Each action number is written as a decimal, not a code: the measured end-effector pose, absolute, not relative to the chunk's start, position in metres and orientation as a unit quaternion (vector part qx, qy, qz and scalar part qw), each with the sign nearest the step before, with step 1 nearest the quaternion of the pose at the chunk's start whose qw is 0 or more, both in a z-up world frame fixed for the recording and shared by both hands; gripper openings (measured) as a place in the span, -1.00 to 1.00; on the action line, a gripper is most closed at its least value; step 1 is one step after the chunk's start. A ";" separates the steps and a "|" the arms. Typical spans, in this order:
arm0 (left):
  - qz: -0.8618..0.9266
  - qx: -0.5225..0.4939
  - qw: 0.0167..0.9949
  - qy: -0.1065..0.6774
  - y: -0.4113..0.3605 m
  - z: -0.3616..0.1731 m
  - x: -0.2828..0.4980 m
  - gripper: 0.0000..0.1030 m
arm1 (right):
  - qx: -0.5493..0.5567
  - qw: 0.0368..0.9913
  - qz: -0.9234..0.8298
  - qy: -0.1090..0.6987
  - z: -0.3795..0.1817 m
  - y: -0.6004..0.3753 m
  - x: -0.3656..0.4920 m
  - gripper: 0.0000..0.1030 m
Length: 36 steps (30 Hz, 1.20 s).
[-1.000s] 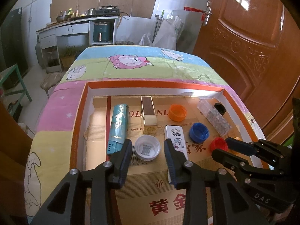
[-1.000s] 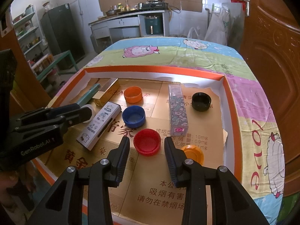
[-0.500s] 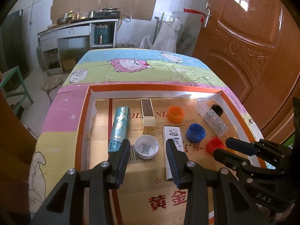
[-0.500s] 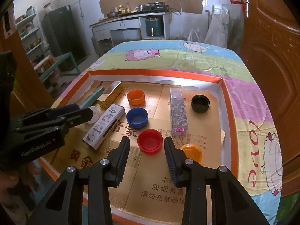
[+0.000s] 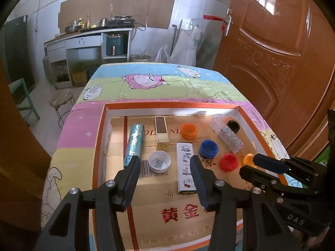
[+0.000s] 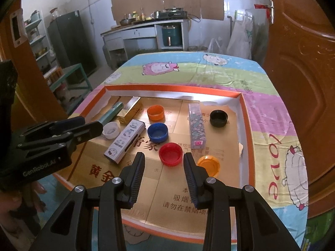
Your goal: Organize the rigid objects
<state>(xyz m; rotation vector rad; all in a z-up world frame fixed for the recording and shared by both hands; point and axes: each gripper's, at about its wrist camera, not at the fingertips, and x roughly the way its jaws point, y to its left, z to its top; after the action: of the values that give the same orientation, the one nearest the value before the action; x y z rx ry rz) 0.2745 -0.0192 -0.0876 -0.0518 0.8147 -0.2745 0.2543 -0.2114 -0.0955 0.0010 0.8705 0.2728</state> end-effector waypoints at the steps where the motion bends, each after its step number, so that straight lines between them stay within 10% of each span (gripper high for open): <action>1: -0.133 -0.025 0.909 0.393 -0.019 -0.086 0.272 -0.05 | 0.001 0.898 0.131 0.419 -0.094 -0.212 0.252 -0.24; 36: -0.071 -0.022 0.946 0.316 -0.019 -0.025 0.175 -0.05 | 0.007 0.920 0.120 0.374 -0.043 -0.207 0.177 -0.24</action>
<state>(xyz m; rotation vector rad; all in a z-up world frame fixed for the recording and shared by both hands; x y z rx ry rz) 0.1745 -0.0186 -0.0254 -0.0457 0.6428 -0.1439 0.1771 -0.2075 -0.0428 0.0146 0.7680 0.2473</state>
